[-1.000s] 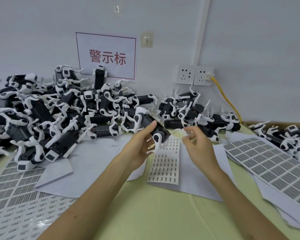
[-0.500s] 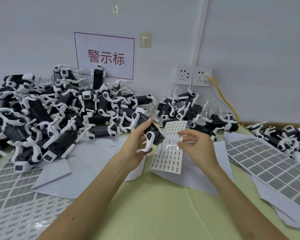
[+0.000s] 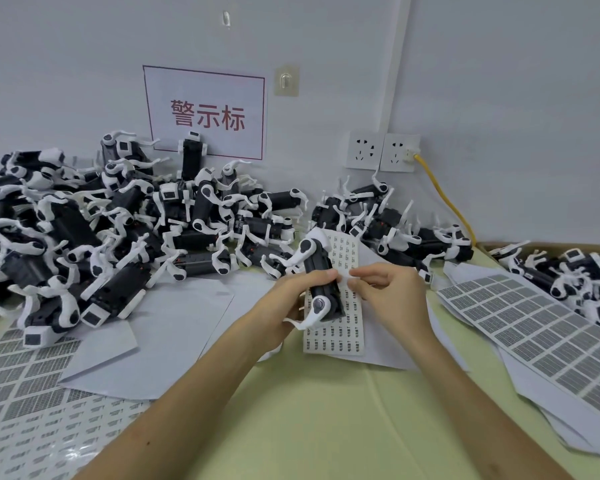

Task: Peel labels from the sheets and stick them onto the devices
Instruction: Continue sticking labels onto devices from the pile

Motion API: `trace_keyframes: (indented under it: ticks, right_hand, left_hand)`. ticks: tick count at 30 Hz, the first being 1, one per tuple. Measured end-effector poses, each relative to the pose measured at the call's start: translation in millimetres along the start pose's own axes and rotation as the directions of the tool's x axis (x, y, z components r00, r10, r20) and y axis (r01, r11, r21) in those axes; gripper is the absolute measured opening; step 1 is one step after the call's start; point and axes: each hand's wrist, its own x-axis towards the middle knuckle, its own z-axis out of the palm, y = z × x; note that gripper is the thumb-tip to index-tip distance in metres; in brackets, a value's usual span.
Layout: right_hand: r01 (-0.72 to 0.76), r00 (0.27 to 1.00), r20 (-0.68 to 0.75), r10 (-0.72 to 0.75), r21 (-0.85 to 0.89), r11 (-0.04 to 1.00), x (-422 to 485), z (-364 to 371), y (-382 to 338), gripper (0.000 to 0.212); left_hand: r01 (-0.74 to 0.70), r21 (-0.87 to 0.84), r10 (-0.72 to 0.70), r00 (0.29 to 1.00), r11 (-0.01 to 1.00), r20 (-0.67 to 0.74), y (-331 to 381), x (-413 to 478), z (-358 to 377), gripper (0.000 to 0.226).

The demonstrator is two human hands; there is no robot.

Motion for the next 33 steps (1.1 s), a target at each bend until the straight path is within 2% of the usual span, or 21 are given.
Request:
trace_keyframes:
  ticks: [8, 20, 27, 33]
  right_hand:
    - [-0.052, 0.999, 0.01, 0.051, 0.078, 0.996, 0, 0, 0, 0.009]
    - [-0.277, 0.961, 0.096, 0.26, 0.356, 0.892, 4, -4, -5, 0.007]
    - [-0.3, 0.954, 0.088, 0.288, 0.361, 0.883, 4, -5, -8, 0.008]
    - [-0.294, 0.955, 0.06, 0.291, 0.33, 0.897, 6, -6, -5, 0.005]
  left_hand:
    - [-0.029, -0.004, 0.028, 0.998, 1.0, -0.052, 5, -7, 5, 0.043]
    - [-0.071, 0.068, 0.076, 0.994, 0.995, -0.083, 9, -13, 11, 0.048]
    - [-0.088, 0.087, 0.094, 0.993, 0.992, -0.07, 10, -15, 13, 0.038]
    - [-0.088, 0.096, 0.093, 0.995, 0.992, -0.048, 10, -16, 13, 0.02]
